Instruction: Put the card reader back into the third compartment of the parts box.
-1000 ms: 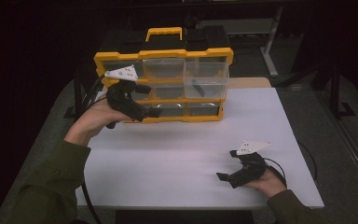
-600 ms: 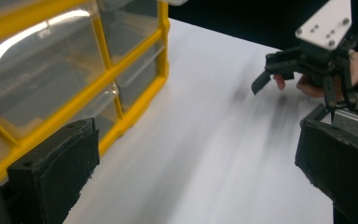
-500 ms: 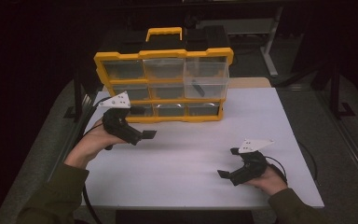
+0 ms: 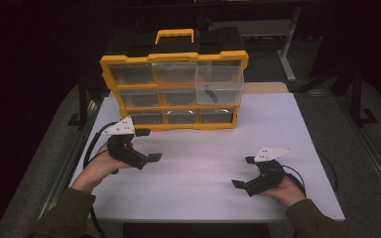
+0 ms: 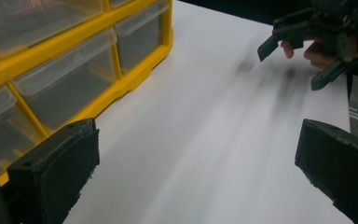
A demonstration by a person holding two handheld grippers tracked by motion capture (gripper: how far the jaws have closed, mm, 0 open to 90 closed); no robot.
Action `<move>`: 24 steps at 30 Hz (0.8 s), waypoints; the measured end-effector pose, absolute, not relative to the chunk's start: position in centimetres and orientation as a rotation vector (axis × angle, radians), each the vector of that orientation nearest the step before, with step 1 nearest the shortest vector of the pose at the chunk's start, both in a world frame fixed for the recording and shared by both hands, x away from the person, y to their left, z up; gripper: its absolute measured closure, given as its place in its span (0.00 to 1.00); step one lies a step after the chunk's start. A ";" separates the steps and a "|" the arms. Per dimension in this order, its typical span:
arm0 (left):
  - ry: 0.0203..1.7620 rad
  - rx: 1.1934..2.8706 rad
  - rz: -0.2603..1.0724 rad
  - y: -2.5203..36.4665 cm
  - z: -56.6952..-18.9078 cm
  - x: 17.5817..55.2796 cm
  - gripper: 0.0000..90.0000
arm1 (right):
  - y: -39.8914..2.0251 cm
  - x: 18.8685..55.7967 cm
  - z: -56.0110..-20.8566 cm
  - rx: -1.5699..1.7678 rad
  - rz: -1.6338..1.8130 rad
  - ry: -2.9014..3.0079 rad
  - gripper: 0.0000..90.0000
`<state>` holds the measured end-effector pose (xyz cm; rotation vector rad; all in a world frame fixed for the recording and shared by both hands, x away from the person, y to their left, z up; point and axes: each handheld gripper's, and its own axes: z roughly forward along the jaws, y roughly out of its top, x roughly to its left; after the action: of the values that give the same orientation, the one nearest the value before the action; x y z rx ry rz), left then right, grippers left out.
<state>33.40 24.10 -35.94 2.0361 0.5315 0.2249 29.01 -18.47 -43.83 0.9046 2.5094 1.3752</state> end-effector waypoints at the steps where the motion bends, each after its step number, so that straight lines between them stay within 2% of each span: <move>1: 0.532 2.036 0.229 24.2 -36.1 33.3 0.00 | -18.5 29.0 -43.8 0.904 1.375 2.509 0.00; 24: 0.624 1.990 0.253 27.5 -41.1 31.1 0.00 | -18.5 29.0 -43.9 0.899 1.372 2.513 0.00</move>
<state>31.06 27.48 -41.14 1.9899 0.6240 0.2529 29.00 -18.46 -43.88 0.8995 2.5129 1.3724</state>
